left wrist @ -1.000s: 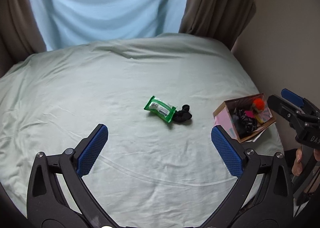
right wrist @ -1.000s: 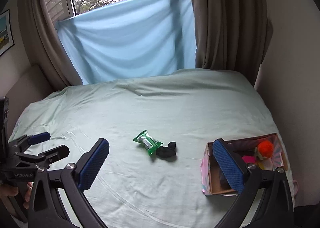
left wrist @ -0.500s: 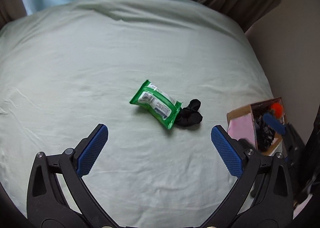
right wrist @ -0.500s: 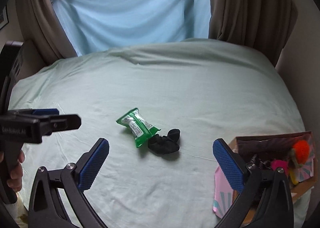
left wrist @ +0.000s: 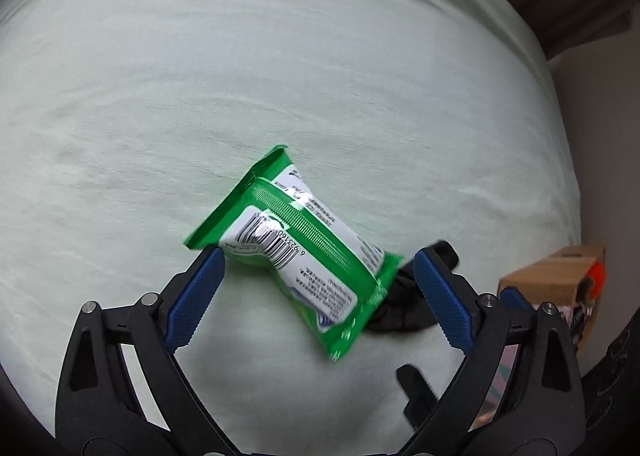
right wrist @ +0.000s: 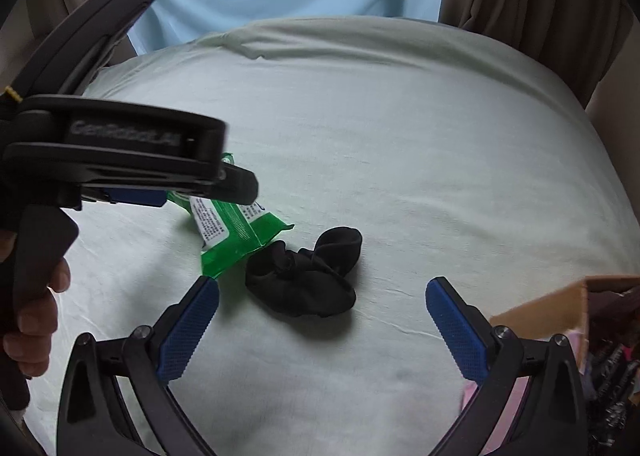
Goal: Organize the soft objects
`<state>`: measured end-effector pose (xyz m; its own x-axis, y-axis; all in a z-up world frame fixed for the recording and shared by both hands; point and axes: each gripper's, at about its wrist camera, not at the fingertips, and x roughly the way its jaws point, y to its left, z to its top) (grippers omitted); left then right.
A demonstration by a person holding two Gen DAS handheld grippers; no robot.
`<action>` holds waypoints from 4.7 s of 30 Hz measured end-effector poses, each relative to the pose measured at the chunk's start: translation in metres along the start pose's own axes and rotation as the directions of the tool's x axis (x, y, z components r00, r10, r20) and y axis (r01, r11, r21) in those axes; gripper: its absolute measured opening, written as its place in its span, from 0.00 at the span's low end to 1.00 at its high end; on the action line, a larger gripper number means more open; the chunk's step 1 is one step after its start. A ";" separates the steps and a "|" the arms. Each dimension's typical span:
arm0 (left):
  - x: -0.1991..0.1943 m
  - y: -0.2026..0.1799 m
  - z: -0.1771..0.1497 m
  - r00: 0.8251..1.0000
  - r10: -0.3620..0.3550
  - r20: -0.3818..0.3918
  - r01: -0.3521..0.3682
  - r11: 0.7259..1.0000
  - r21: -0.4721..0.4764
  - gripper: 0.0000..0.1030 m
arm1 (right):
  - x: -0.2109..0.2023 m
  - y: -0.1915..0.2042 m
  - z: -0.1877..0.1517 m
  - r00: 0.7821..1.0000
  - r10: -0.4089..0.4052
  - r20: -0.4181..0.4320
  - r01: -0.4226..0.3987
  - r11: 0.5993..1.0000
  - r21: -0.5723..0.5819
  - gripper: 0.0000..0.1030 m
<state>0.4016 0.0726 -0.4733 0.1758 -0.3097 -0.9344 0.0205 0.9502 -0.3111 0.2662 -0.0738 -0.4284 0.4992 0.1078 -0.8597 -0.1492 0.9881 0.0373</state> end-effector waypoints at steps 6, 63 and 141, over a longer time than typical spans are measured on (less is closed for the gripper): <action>0.027 0.007 0.002 1.000 0.027 -0.016 -0.028 0.999 -0.042 0.72 | 0.026 0.006 -0.003 0.999 0.035 -0.037 -0.036 0.999 -0.035 0.84; -0.327 -0.148 -0.170 0.944 -0.043 0.326 -0.039 0.970 0.241 0.46 | -0.346 -0.030 -0.002 0.975 -0.061 0.214 0.020 0.982 0.189 0.25; -0.266 -0.336 -0.176 0.972 -0.021 0.234 -0.043 0.963 0.267 1.00 | -0.339 -0.249 -0.037 0.997 0.060 0.053 -0.069 0.982 0.176 0.98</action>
<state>0.1746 -0.1708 -0.1503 0.4006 -0.3132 -0.8611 0.2752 0.9375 -0.2129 0.1021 -0.3607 -0.1649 0.5342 0.1726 -0.8275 -0.0303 0.9822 0.1853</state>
